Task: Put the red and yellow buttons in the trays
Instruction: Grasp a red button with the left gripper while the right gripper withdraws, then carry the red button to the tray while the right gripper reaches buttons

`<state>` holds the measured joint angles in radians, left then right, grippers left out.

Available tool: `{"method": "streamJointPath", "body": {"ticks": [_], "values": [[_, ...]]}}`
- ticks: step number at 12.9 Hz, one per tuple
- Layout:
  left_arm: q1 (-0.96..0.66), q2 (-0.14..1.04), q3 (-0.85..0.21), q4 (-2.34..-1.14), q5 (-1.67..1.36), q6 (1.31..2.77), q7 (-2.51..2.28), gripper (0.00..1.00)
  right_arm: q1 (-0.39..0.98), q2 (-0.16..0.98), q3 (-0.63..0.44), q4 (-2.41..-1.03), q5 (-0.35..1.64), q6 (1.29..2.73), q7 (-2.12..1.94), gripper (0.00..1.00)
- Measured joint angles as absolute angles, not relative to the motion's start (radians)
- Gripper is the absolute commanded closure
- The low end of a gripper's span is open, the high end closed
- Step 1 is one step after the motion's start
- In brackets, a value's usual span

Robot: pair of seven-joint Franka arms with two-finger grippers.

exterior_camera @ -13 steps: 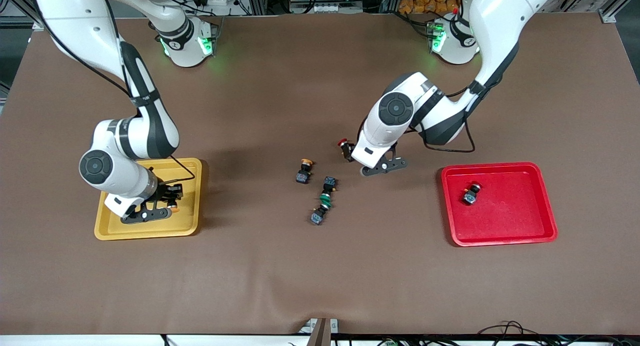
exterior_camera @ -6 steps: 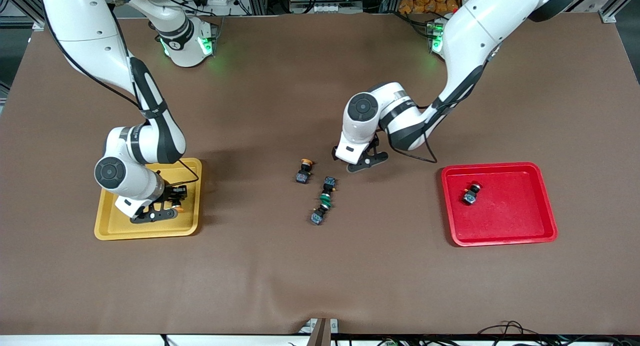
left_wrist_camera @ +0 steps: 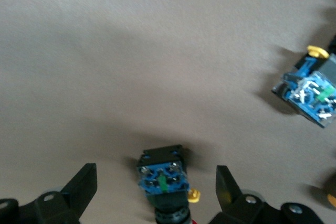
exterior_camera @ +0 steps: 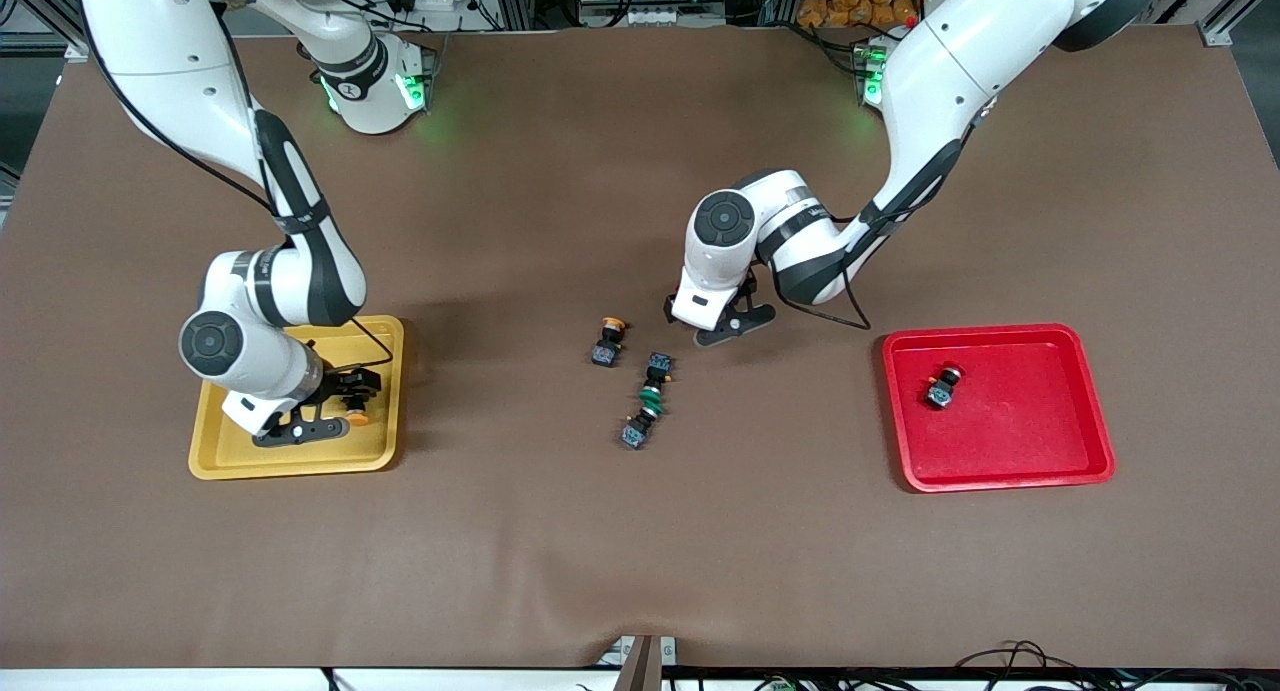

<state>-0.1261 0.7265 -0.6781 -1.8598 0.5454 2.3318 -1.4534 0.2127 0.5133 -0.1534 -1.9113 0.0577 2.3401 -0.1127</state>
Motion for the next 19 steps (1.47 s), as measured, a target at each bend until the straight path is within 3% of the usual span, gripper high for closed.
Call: {"method": "streamJointPath", "body": {"ticks": [1, 2, 4, 5, 8, 13, 15, 19], "values": [[-0.130, 0.734, -0.678, -1.859, 0.546, 2.341, -1.460, 0.03, 0.213, 0.477, -0.157, -1.904, 0.058, 2.296, -0.113, 0.00], [-0.133, 0.742, -0.678, -1.859, 0.547, 2.347, -1.461, 0.20, 0.213, 0.433, -0.157, -1.897, 0.058, 2.245, -0.113, 0.00], [-0.133, 0.748, -0.678, -1.858, 0.548, 2.352, -1.462, 0.63, 0.213, 0.336, -0.157, -1.889, 0.058, 2.141, -0.113, 0.00], [-0.132, 0.749, -0.678, -1.858, 0.548, 2.352, -1.462, 0.78, 0.213, 0.289, -0.157, -1.886, 0.058, 2.091, -0.113, 0.00], [-0.132, 0.750, -0.677, -1.855, 0.548, 2.352, -1.462, 1.00, 0.213, 0.182, -0.163, -1.852, 0.058, 1.932, -0.113, 0.00], [-0.123, 0.745, -0.677, -1.833, 0.553, 2.341, -1.429, 1.00, 0.212, 0.094, -0.181, -1.659, 0.058, 1.622, -0.112, 0.00], [-0.108, 0.723, -0.687, -1.805, 0.546, 2.266, -1.370, 1.00, 0.212, 0.089, -0.182, -1.561, 0.058, 1.520, -0.103, 0.00], [0.061, 0.641, -0.816, -1.768, 0.490, 2.094, -1.162, 1.00, 0.207, 0.097, -0.183, -1.517, 0.058, 1.485, -0.086, 0.00]]}}
